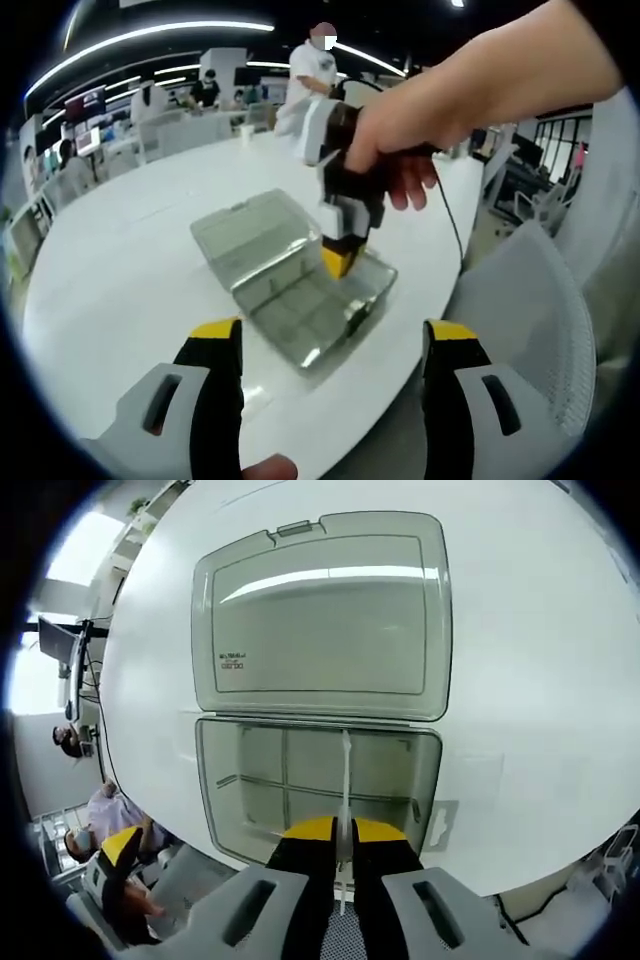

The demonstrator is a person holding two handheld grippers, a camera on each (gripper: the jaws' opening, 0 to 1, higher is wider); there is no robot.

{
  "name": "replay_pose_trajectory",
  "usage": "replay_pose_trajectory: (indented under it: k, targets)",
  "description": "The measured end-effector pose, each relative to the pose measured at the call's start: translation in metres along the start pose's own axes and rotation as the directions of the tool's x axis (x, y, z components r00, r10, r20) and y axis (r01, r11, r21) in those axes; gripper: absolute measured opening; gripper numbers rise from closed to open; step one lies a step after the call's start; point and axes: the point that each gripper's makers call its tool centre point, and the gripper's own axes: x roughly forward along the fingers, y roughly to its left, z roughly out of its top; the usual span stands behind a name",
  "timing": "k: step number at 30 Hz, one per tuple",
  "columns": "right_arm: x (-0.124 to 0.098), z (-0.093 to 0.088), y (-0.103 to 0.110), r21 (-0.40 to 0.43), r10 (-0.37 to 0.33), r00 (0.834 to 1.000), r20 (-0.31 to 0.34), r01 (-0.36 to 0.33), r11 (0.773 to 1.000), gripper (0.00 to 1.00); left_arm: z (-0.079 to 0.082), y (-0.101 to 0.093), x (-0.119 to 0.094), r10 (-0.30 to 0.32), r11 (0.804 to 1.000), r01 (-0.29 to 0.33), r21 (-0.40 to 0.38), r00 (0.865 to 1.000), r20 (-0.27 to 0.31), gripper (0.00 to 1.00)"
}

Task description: Insert the divider into the dual guide fixture by aligning both edges with the guide slots and pushing it downward to the bottom, including one-sided entry, uneven engagement, binding, and posture correction.

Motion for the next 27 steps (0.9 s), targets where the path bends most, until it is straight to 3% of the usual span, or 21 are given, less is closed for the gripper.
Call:
replay_pose_trajectory:
  k: [4, 27]
  targets:
    - [-0.0053, -0.0071, 0.0021, 0.008, 0.001, 1.0, 0.002, -0.001, 1.0, 0.0, 0.0015, -0.0007, -0.0003, -0.001, 1.0, 0.001, 0.0, 1.0, 0.004, 0.72]
    - [0.0001, -0.0044, 0.0012, 0.022, -0.016, 1.0, -0.009, 0.016, 1.0, 0.0, 0.001, 0.0015, -0.0015, 0.006, 1.0, -0.006, -0.005, 1.0, 0.006, 0.72]
